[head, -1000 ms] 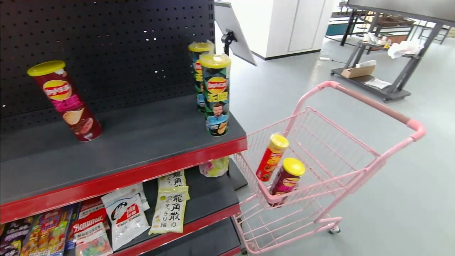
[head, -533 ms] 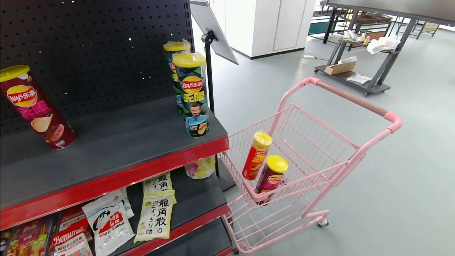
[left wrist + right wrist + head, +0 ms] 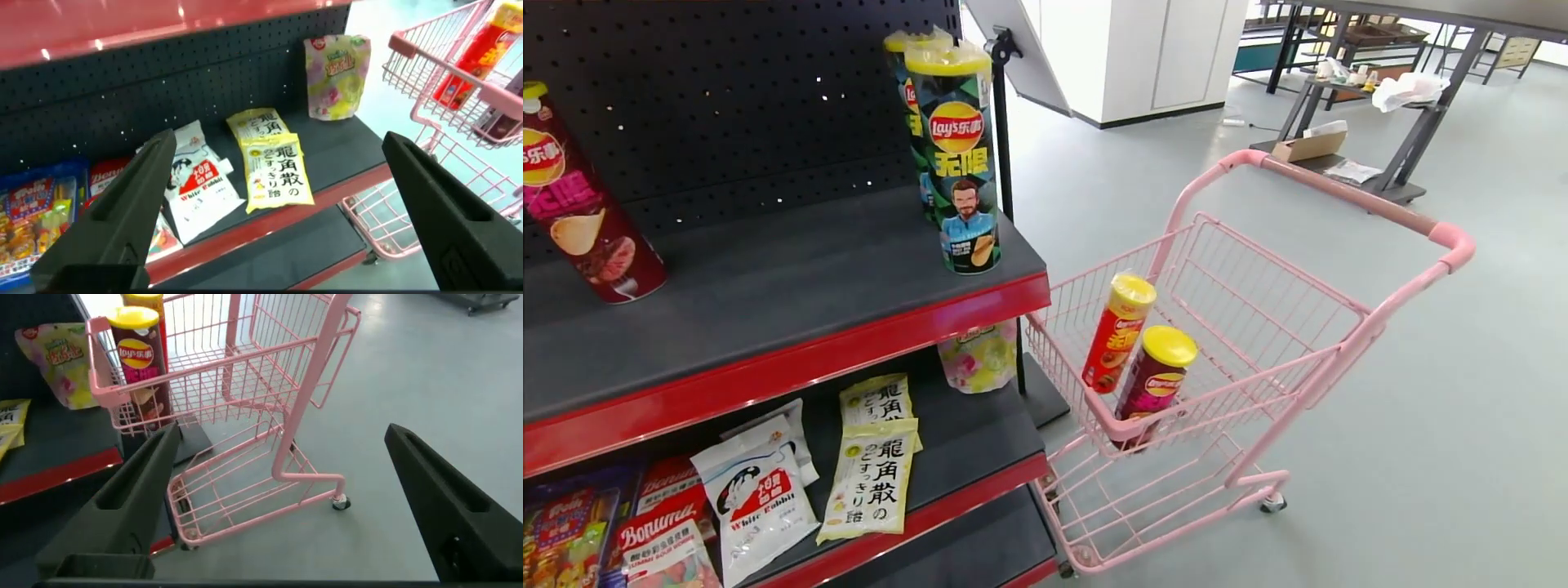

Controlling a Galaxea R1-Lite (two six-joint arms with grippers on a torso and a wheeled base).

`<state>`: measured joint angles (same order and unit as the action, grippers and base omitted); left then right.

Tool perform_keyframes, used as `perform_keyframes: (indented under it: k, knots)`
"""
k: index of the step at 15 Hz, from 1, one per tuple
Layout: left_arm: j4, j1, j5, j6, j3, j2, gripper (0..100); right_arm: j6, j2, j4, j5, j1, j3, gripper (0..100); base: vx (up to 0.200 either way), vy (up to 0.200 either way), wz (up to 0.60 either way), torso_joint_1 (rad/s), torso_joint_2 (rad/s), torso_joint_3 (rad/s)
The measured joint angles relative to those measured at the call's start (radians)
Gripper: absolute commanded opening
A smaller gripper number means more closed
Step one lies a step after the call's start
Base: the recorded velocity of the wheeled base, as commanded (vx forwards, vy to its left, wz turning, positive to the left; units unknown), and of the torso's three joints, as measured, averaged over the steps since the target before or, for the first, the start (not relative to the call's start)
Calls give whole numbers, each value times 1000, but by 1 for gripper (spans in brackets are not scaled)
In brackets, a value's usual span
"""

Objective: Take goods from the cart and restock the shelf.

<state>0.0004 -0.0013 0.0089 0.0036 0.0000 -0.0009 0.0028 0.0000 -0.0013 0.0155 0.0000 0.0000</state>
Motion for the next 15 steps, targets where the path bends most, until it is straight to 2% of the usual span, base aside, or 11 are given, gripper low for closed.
perform_keyframes:
  k: [7,15]
  knots:
    - [0,0,0,2,0,0,100,-3,0,0,2,0,0,100,0,0,0,-141,479,340]
    - [0,0,0,2,0,0,100,-26,30,0,-11,-5,-34,100,0,0,0,-7,29,21]
